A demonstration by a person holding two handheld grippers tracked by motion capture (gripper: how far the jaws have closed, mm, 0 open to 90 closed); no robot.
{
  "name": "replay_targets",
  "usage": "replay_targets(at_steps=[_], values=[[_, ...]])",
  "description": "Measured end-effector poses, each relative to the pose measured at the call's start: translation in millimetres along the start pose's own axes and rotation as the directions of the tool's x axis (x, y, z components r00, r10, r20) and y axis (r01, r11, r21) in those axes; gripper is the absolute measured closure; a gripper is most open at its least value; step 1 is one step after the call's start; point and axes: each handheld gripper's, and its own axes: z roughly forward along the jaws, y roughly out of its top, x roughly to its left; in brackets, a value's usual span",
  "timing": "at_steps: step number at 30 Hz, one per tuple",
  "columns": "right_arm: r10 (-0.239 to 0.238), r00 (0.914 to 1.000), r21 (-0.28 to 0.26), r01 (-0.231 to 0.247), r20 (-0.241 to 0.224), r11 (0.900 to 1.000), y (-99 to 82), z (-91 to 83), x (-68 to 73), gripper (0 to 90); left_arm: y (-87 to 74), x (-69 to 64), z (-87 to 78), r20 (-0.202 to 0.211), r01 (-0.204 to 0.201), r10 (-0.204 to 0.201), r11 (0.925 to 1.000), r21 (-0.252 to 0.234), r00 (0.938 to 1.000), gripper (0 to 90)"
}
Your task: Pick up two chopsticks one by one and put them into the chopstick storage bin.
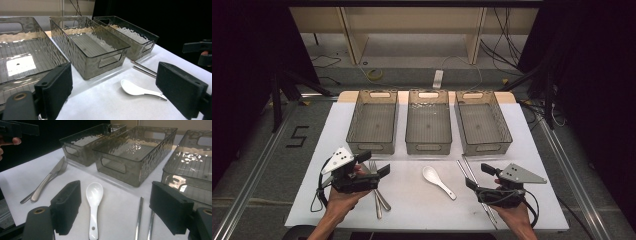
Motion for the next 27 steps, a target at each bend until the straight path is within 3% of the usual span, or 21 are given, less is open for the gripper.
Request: replay_targets(at_steps=[27], values=[[-0.011,0.9999,0.021,0.011,0.009,0.9997,0.0,1.7,0.7,27.0,0.7,-0.8,-0.9,-0.034,0.0,0.001,0.9998,0.021,0.9994,13.5]])
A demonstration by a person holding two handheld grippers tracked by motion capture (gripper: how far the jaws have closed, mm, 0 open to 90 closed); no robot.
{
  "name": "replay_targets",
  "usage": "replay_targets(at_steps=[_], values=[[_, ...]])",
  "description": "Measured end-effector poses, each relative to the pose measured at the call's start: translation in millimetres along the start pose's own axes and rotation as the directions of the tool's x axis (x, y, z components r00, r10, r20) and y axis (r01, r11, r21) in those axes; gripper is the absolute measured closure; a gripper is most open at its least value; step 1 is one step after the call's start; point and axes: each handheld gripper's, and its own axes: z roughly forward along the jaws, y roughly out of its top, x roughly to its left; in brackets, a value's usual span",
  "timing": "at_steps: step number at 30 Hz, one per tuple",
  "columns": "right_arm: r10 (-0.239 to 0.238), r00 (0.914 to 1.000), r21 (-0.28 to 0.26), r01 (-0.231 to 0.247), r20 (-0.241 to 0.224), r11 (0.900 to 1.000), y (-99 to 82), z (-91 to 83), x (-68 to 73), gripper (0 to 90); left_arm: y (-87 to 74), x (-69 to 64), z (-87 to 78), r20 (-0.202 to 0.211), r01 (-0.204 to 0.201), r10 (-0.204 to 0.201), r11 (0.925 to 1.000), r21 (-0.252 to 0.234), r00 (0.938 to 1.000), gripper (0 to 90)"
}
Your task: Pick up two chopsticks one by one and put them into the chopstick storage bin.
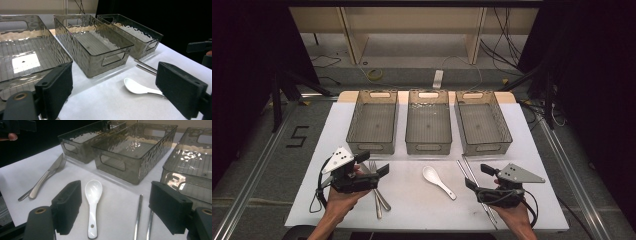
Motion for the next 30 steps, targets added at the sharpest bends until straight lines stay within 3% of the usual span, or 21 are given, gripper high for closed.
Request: replay_targets(at_steps=[6,12,18,23,26,30], values=[[0.001,1.0,0.009,-0.001,0.003,1.0,-0.1,0.1,-0.2,27.0,-0.1,-0.9,0.6,-0.019,0.02,-0.019,0.9996,0.022,0.9996,13.6],[0.002,1.0,0.017,-0.002,0.006,0.9999,-0.3,0.7,-0.5,27.0,-0.7,-1.7,1.8,-0.075,0.021,-0.015,0.9974,0.069,0.9971,13.9],[0.0,1.0,0.022,-0.001,0.007,0.9997,-0.3,0.9,-0.3,27.1,-1.3,-2.0,2.7,-0.106,0.035,-0.024,0.9945,0.099,0.994,14.0],[-0.013,0.9991,0.088,0.01,0.039,0.996,1.1,3.4,-1.1,28.7,-2.0,-1.6,2.8,-0.111,0.045,-0.032,0.9914,0.123,0.9933,14.0],[-0.033,0.9983,0.17,0.025,0.048,0.9851,5.4,7.0,-2.8,28.9,-2.6,-1.9,2.7,-0.107,0.046,-0.033,0.9908,0.127,0.9937,13.9],[-0.061,0.9967,0.3,0.042,0.054,0.9529,13.9,12.4,-6.9,31.5,-2.9,-2.1,2.6,-0.102,0.045,-0.032,0.9908,0.127,0.9942,13.9]])
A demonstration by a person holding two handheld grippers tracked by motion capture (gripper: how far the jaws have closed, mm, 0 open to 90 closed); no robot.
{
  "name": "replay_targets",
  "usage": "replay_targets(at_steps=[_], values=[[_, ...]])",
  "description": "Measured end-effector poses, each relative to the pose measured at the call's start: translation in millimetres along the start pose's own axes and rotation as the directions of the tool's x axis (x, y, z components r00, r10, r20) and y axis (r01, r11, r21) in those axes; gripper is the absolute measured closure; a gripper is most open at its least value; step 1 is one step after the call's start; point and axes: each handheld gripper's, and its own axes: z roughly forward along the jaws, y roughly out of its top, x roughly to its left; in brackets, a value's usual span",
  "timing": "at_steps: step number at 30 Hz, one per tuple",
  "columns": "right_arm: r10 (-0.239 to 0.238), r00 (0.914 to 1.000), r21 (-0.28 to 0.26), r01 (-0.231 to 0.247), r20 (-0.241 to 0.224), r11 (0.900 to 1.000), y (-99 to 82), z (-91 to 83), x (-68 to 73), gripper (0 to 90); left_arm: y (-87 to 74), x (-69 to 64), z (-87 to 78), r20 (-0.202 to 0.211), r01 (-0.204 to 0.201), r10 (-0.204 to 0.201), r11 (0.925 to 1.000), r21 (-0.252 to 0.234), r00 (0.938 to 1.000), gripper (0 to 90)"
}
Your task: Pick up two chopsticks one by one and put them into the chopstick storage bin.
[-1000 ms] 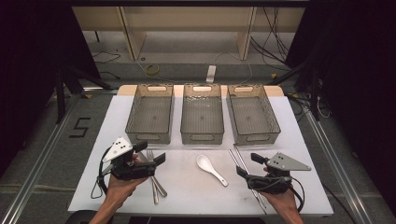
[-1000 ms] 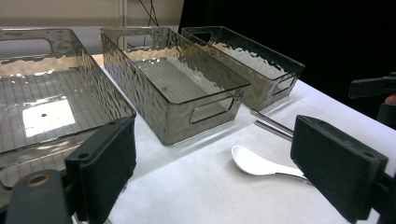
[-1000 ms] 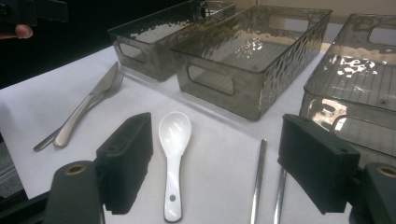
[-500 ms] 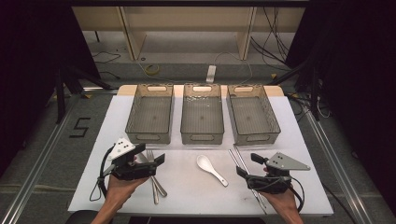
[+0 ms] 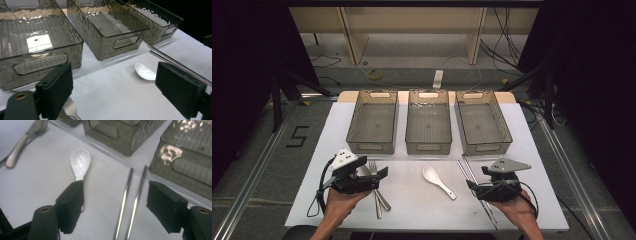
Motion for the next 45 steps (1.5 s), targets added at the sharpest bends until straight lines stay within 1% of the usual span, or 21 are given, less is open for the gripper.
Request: replay_targets(at_steps=[2,4,5,8,10,11,14,15,17,19,21,23,25,27,30,32,33,34,37,39,45], values=[[-0.006,1.0,0.067,0.006,0.003,0.9977,3.7,2.0,-4.1,33.9,-0.1,0.0,0.2,0.002,-0.001,0.001,1.0,0.0,1.0,13.9],[-0.023,0.9993,0.141,0.019,0.03,0.9899,6.5,4.6,-7.2,34.3,-0.2,0.4,0.8,0.002,-0.007,0.007,1.0,0.005,1.0,13.9],[-0.024,0.9992,0.174,0.017,0.033,0.9847,7.5,5.2,-8.7,35.5,-0.3,0.3,1.1,0.004,-0.008,0.008,0.9999,0.007,1.0,13.9],[-0.034,0.9984,0.269,0.021,0.044,0.963,10.0,6.8,-12.7,39.1,-0.2,0.3,1.4,0.006,-0.008,0.008,0.9999,0.007,0.9999,13.9],[-0.033,0.9978,0.332,0.012,0.057,0.9432,10.8,9.5,-14.7,39.2,-0.2,0.3,1.7,0.008,-0.008,0.008,0.9999,0.008,0.9999,13.9],[-0.035,0.9974,0.353,0.011,0.063,0.9355,10.7,10.9,-15.8,39.9,-0.2,0.2,1.7,0.009,-0.01,0.009,0.9999,0.009,0.9999,13.9],[-0.037,0.9981,0.421,0.013,0.049,0.9071,9.1,17.1,-18.1,40.8,-0.2,0.0,1.8,0.01,-0.011,0.011,0.9999,0.009,0.9999,13.9],[-0.038,0.998,0.436,0.013,0.05,0.8999,8.4,19.6,-18.2,41.6,-0.3,-0.1,1.9,0.011,-0.01,0.01,0.9999,0.009,0.9999,13.9],[-0.043,0.9984,0.463,0.021,0.037,0.886,7.5,24.5,-19.1,42.8,-0.2,0.0,1.9,0.013,-0.011,0.011,0.9999,0.009,0.9999,13.9],[-0.046,0.9986,0.482,0.028,0.026,0.8759,7.3,28.8,-19.3,44.6,-0.3,0.0,2.3,0.016,-0.01,0.01,0.9999,0.009,0.9998,13.9],[-0.056,0.9981,0.499,0.036,0.024,0.866,7.7,32.9,-20.0,46.6,-0.6,-0.3,2.8,0.017,-0.014,0.013,0.9998,0.012,0.9998,13.9],[-0.062,0.9975,0.52,0.035,0.034,0.8533,8.5,36.6,-20.5,49.2,-0.7,-0.5,2.7,0.018,-0.019,0.019,0.9997,0.014,0.9997,13.9],[-0.07,0.997,0.537,0.041,0.034,0.8427,8.8,39.7,-22.0,52.2,-0.6,-0.6,2.7,0.018,-0.021,0.02,0.9997,0.015,0.9996,13.9],[-0.064,0.9976,0.544,0.039,0.026,0.8379,9.2,41.6,-23.4,55.1,-0.7,-0.6,2.9,0.018,-0.02,0.02,0.9997,0.015,0.9996,13.9],[-0.05,0.9987,0.549,0.034,0.014,0.8348,8.8,44.8,-25.3,58.2,-0.8,-0.5,3.1,0.02,-0.025,0.025,0.9995,0.019,0.9995,13.9],[-0.044,0.999,0.558,0.031,0.009,0.8295,9.0,47.0,-26.3,59.9,-0.9,-1.1,3.5,0.02,-0.026,0.026,0.9994,0.021,0.9995,13.9],[-0.042,0.9991,0.558,0.03,0.01,0.8296,8.9,48.3,-26.5,60.4,-1.0,-1.1,3.5,0.02,-0.027,0.027,0.9994,0.022,0.9994,13.9],[-0.041,0.9991,0.561,0.028,0.009,0.8276,9.1,49.2,-26.5,61.1,-0.9,-1.1,3.5,0.02,-0.027,0.026,0.9994,0.022,0.9994,13.9],[-0.04,0.9992,0.568,0.032,0.002,0.8227,8.8,52.0,-26.7,63.9,-0.8,-0.8,3.3,0.021,-0.029,0.029,0.9994,0.021,0.9994,13.9],[-0.041,0.9992,0.578,0.034,-0.001,0.8154,8.5,53.4,-27.3,66.0,-0.9,-1.0,3.4,0.022,-0.028,0.027,0.9994,0.021,0.9994,13.9],[-0.041,0.999,0.591,0.044,-0.018,0.8053,8.9,57.1,-27.2,70.5,-1.0,-1.7,3.9,0.022,-0.029,0.028,0.9994,0.02,0.9993,13.9]])
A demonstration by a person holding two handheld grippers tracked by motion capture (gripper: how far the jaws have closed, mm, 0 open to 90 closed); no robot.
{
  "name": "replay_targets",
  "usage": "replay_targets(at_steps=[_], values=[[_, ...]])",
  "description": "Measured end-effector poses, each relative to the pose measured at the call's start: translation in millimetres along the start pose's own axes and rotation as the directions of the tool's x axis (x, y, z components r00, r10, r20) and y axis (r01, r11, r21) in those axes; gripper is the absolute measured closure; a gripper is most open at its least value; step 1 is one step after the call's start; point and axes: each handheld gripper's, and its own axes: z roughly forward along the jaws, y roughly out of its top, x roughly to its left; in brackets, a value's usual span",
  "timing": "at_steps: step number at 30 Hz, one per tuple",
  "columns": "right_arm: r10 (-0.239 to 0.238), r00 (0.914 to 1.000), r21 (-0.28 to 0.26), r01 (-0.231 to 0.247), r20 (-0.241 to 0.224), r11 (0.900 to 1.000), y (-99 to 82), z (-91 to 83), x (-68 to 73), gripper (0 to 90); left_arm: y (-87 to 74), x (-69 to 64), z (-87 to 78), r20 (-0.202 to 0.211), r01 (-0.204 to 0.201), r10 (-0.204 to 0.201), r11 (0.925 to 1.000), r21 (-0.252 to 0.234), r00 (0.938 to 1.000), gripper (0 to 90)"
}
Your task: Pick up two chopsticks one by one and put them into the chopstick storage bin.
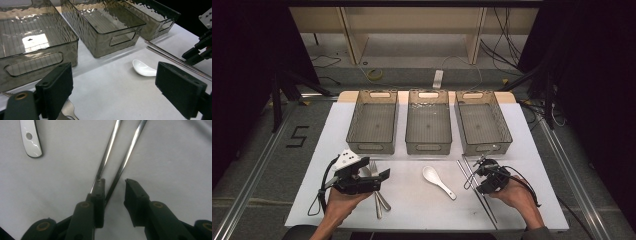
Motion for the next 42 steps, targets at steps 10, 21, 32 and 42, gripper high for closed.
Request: replay_targets(at_steps=[10,21,32,42], values=[[-0.003,1.0,0.037,0.003,0.002,0.9993,3.2,4.5,-1.1,77.3,0.0,0.3,-0.1,0.0,-0.001,0.001,1.0,0.0,1.0,13.9],[-0.002,1.0,0.061,0.002,0.002,0.9981,6.5,5.7,-3.6,82.0,0.4,1.5,-1.8,-0.007,-0.004,0.004,1.0,-0.008,1.0,14.1],[0.021,0.9996,0.082,-0.019,-0.021,0.9964,9.7,6.1,-9.0,86.5,0.5,1.7,-1.9,-0.011,-0.003,0.003,0.9999,-0.012,0.9999,14.2],[-0.02,0.9996,0.059,0.021,-0.02,0.998,8.6,5.0,-11.3,87.0,0.8,2.8,-2.2,-0.008,-0.006,0.006,0.9999,-0.011,0.9999,14.2]])
